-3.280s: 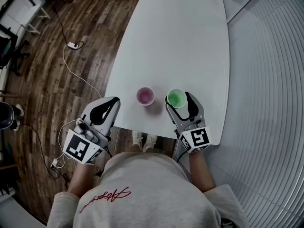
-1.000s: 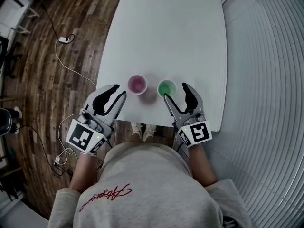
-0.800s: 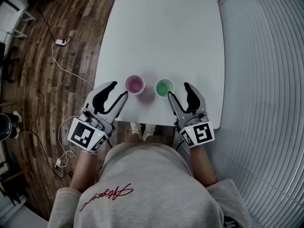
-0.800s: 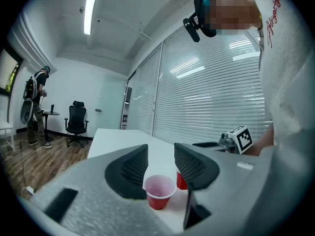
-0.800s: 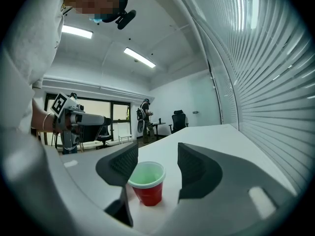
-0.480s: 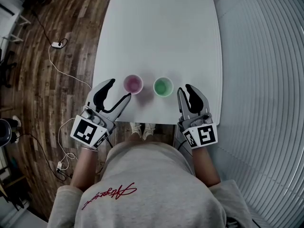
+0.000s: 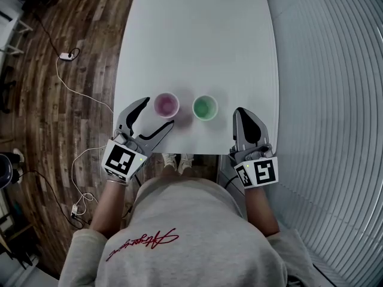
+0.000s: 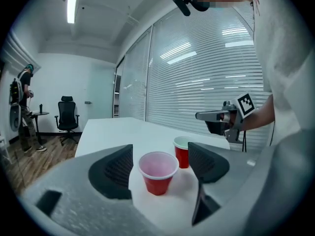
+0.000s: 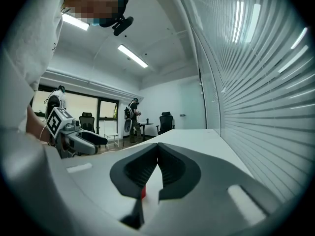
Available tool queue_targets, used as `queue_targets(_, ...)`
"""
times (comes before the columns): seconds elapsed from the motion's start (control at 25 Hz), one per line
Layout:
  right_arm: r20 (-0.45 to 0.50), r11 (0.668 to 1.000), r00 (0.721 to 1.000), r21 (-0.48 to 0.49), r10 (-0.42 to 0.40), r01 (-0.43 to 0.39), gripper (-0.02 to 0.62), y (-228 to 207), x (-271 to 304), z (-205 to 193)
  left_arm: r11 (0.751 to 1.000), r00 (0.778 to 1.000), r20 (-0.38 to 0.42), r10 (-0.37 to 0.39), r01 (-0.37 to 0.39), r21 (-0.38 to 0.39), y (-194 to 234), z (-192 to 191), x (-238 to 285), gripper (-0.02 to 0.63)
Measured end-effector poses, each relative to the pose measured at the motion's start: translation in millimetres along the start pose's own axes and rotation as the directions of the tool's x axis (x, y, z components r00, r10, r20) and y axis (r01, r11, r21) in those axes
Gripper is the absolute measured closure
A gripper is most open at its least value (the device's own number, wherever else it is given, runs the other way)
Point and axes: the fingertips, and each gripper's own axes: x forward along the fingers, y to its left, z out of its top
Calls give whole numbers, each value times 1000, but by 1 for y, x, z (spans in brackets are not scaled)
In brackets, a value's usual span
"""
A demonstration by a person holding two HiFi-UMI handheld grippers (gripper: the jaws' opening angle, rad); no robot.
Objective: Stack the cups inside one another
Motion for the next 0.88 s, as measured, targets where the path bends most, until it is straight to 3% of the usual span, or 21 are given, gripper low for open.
queue_targets(0.2,-5,1000,1000,-4,-9,8,611,-1,-3,2,1000,998,-59,-1,1,-7,0,-14,7,253)
queue_targets(0.88,-25,997,996,-1,-81,81,609,-11,-21,0,1000,992,-125,-12,15,24,4,-32,28,247)
